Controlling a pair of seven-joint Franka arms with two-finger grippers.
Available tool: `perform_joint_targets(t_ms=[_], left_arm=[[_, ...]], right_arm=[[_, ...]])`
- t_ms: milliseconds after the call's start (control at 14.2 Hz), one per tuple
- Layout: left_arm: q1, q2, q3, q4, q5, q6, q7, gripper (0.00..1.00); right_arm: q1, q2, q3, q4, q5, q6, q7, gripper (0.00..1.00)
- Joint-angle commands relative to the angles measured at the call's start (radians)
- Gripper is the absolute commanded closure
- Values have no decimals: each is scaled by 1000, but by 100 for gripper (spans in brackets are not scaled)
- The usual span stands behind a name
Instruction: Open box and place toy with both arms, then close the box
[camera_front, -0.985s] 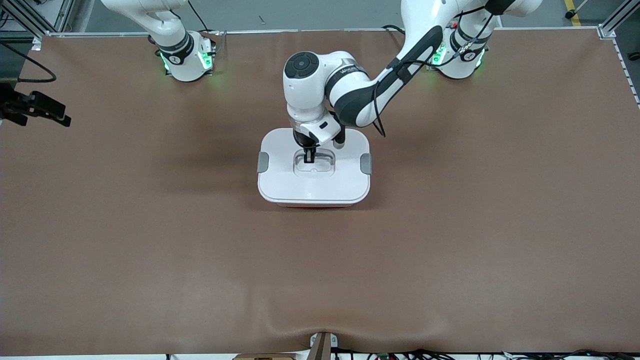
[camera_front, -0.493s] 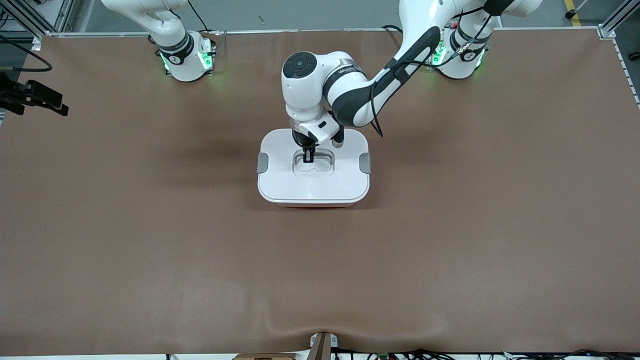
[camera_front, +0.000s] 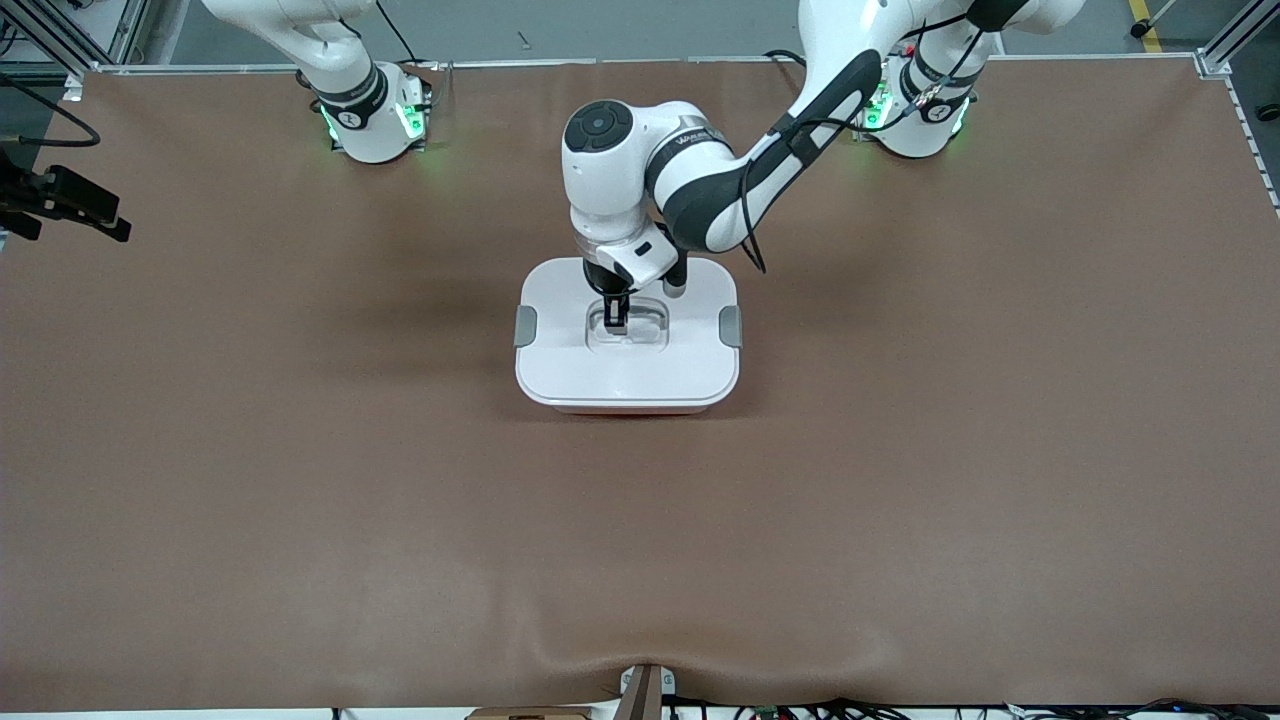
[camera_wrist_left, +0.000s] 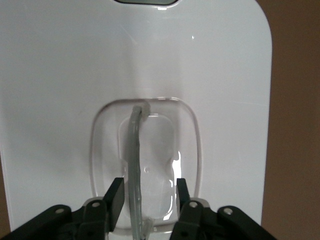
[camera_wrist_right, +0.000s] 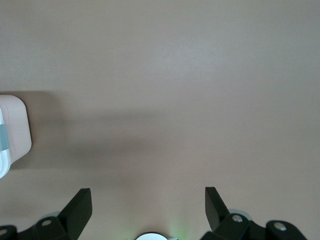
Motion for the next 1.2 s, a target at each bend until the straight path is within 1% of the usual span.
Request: perform_joint_targets(t_ms=[0,141,282,352,633,774,915,1056,1126], left_arm=[[9,-57,2,5,20,-51,33,0],[51,-117,-6,8,-1,-157,129,0],[80,-155,-4,8,-21,-243,317,0],[123,-178,-4,8,-38,-270,408,0],[253,-267,-8,7,-121,-284,663,0],[299,-307,-8,7,-161,-320,793,0],[337,-339,-8,5,-169,-366,905,0],[393,-361,-8,7,-170,-373,1065,0],[419,-367,-8,7,-185,-387,1196,0]], right_arm=[[-6,-7,8,11,13,1,-2,0],[-7,-7,8,11,14,15,0,0],[-6,-6,8,11,23,18,0,0],[-4,-7,8,11,35,16,0,0],[-4,-7,8,9,59,15,1,0],[-3,-7,9,10,59,15,0,0],[-3,-7,9,11,59,12,0,0],[-3,-7,11,11,59,13,0,0],[-3,-7,11,11,59,12,0,0]])
